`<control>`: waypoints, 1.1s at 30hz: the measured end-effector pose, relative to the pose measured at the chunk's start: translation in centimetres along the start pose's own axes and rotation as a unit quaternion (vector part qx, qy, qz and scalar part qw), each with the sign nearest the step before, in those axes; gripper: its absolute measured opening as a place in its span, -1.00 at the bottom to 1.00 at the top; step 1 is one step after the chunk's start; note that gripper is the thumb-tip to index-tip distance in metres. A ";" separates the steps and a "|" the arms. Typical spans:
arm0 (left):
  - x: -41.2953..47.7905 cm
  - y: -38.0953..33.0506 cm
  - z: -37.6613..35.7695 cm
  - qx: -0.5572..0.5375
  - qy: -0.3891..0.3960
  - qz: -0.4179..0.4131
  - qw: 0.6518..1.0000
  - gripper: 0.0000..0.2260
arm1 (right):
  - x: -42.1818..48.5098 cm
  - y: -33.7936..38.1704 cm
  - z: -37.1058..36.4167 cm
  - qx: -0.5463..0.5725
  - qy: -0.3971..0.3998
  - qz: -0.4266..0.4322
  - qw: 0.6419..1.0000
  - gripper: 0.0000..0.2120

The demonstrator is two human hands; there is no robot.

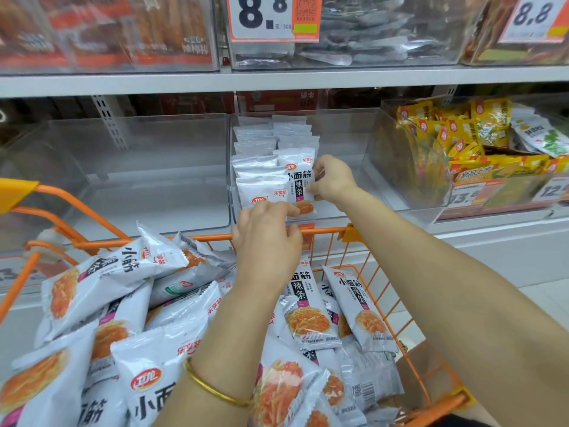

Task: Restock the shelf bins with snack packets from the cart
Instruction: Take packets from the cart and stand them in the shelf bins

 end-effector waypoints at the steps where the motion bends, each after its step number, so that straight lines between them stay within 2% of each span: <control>1: 0.0 0.0 0.0 0.001 0.001 0.001 1.000 -0.73 | 0.0 0.0 0.0 -0.013 0.009 0.001 1.000 -0.69; 4: 0.0 -0.1 0.0 0.005 0.004 0.004 1.000 -0.73 | -0.2 0.0 -0.2 -0.045 0.039 0.003 0.998 -0.75; 10: 0.1 -0.1 0.0 0.006 0.006 0.002 1.000 -0.72 | -0.2 -0.1 0.3 -0.097 0.045 -0.008 0.994 -0.61; 12: 0.1 -0.1 0.0 0.002 0.005 0.002 1.000 -0.72 | -1.1 0.3 1.5 -0.107 0.019 0.001 0.994 -0.65; 15: 0.1 0.0 0.0 -0.006 -0.002 -0.001 1.000 -0.71 | -4.8 1.6 4.7 -0.095 -0.055 0.062 0.992 -0.72; 16: 0.1 0.0 0.1 -0.011 -0.006 -0.002 1.000 -0.70 | -6.5 2.0 5.6 -0.072 -0.045 0.083 0.993 -0.77; 18: 0.1 -0.1 0.1 -0.028 -0.018 -0.003 0.999 -0.71 | -10.1 2.3 6.5 -0.074 0.046 0.108 0.990 -0.88; 20: 0.1 -0.2 0.2 -0.051 -0.029 -0.007 0.998 -0.73 | -12.9 1.3 5.2 -0.232 0.159 0.108 0.954 -0.86; 22: 0.0 -0.3 0.2 -0.065 -0.033 -0.012 0.997 -0.74 | -14.5 -0.3 2.6 -0.402 0.199 0.100 0.888 -0.76; 23: 0.0 -0.2 0.2 -0.069 -0.035 -0.015 0.997 -0.74 | -14.7 -1.2 1.3 -0.439 0.209 0.082 0.870 -0.79; 25: 0.0 -0.3 0.2 -0.077 -0.037 -0.020 0.996 -0.74 | -14.8 -2.7 -0.7 -0.472 0.240 0.047 0.847 -0.87; 30: 0.1 -0.2 0.1 -0.099 -0.041 -0.027 0.994 -0.75 | -15.1 -3.0 -0.8 -0.502 0.260 0.056 0.823 -0.77; 33: 0.0 -0.5 0.3 -0.125 -0.047 -0.043 0.990 -0.79 | -15.1 -2.4 -0.1 -0.491 0.232 0.073 0.837 -0.77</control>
Point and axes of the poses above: each hand's wrist, its own x-axis towards the middle knuckle, its own z-axis out of the back of the hand, y = z × x, the point moved 2 cm from there along x, towards the middle knuckle, and after that the axes turned 6 degrees about -x, right-handed, at the moved point
